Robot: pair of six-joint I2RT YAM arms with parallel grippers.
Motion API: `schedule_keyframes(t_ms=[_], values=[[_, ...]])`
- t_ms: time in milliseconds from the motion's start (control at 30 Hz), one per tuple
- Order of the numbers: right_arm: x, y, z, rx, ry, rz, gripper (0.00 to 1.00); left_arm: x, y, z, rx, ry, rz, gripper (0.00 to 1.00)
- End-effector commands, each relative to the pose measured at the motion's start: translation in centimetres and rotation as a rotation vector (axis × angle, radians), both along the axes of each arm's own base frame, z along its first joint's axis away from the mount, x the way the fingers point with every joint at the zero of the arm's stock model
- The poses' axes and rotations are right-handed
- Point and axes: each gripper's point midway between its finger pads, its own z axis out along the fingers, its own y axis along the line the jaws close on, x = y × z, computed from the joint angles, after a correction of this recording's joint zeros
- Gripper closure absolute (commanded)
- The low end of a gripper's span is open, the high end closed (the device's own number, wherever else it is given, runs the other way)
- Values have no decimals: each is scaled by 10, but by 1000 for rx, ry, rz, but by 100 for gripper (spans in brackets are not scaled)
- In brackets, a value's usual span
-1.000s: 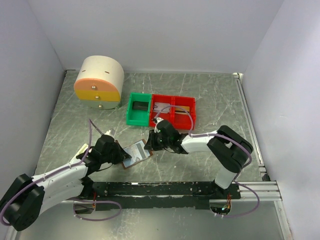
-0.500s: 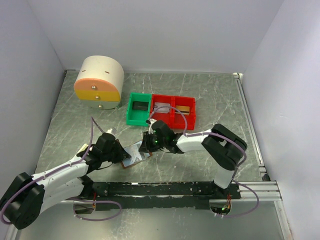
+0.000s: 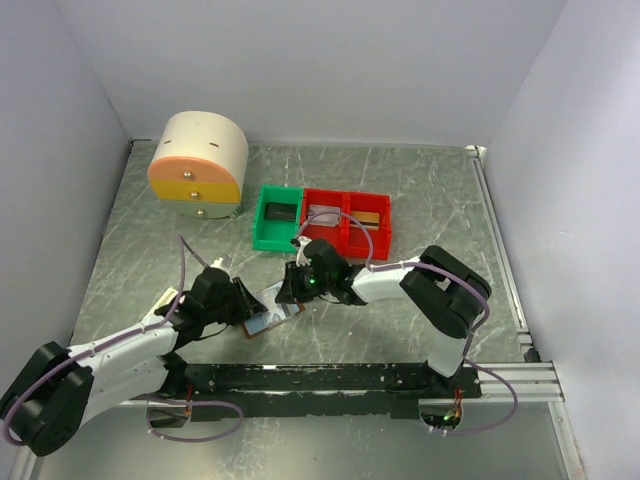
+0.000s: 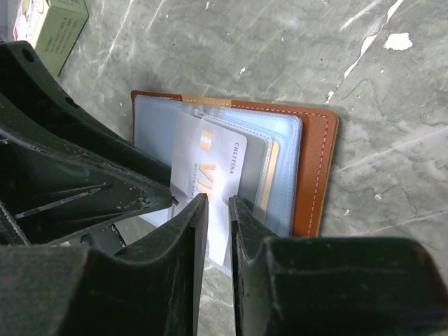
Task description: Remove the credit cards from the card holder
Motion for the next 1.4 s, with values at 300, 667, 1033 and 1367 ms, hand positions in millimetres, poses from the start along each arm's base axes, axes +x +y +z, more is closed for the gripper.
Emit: schedule_keyframes(t_ms=[300,667,1033,1367], values=[[-12,-16,-28,-73,65,22,81,0,-9,-3,-185,6,100,60],[-14,-19,-31,-81,78,21,82,-3,-14,0,-194,-13,47,86],[-9,-20,-12,-44,48,12,82,-13,10,-8,-51,18,71,93],[-10,3,34,66,-25,46,82,-9,8,-11,35,45,17,93]])
